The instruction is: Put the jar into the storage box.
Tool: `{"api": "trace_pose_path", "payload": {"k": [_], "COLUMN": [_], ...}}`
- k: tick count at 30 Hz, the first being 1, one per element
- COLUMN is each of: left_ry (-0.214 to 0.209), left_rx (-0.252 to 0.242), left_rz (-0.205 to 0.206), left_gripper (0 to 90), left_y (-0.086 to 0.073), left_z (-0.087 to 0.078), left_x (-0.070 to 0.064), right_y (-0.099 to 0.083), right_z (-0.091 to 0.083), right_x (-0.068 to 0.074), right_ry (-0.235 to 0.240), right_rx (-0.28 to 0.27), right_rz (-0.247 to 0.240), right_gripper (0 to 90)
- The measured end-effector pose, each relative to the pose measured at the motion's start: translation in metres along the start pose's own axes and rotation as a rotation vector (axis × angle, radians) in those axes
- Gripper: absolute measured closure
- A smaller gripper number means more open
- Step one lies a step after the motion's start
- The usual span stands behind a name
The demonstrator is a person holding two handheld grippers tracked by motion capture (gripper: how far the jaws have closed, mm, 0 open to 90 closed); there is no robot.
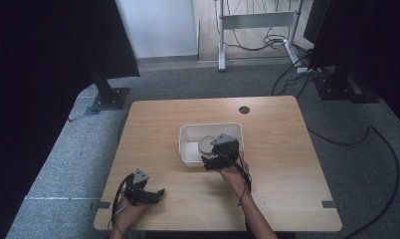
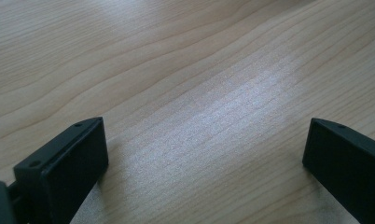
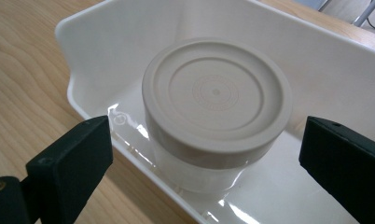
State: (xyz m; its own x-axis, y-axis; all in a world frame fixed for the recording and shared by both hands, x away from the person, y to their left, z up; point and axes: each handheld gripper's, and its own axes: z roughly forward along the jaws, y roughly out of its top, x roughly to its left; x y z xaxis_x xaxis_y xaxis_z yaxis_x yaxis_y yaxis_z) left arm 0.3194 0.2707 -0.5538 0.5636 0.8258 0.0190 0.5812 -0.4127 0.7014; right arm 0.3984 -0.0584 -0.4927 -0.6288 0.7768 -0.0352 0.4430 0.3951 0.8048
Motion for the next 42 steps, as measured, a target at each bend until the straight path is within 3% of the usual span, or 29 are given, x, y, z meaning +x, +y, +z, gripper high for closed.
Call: {"api": "trace_pose_path", "payload": {"k": [12,22,42], "left_ry": [0.001,0.0,0.0], "left_rx": [0.0,0.001,0.001], "left_rz": [0.001,0.0,-0.001], "left_gripper": [0.0,0.0,0.0], "left_y": [0.0,0.0,0.0], "left_z": [0.0,0.0,0.0], "left_x": [0.0,0.0,0.0], "right_y": [-0.008,-0.016,-0.036], "right_z": [-0.009,-0.019,-0.039], "right_x": [0.0,-0.001,-0.009], "right_ry": [0.024,0.026,0.046], "right_rx": [0.002,-0.022,-0.018], "right_rz": [-0.022,-0.014,0.003], "right_gripper": [2.6,2.8,4.2]}}
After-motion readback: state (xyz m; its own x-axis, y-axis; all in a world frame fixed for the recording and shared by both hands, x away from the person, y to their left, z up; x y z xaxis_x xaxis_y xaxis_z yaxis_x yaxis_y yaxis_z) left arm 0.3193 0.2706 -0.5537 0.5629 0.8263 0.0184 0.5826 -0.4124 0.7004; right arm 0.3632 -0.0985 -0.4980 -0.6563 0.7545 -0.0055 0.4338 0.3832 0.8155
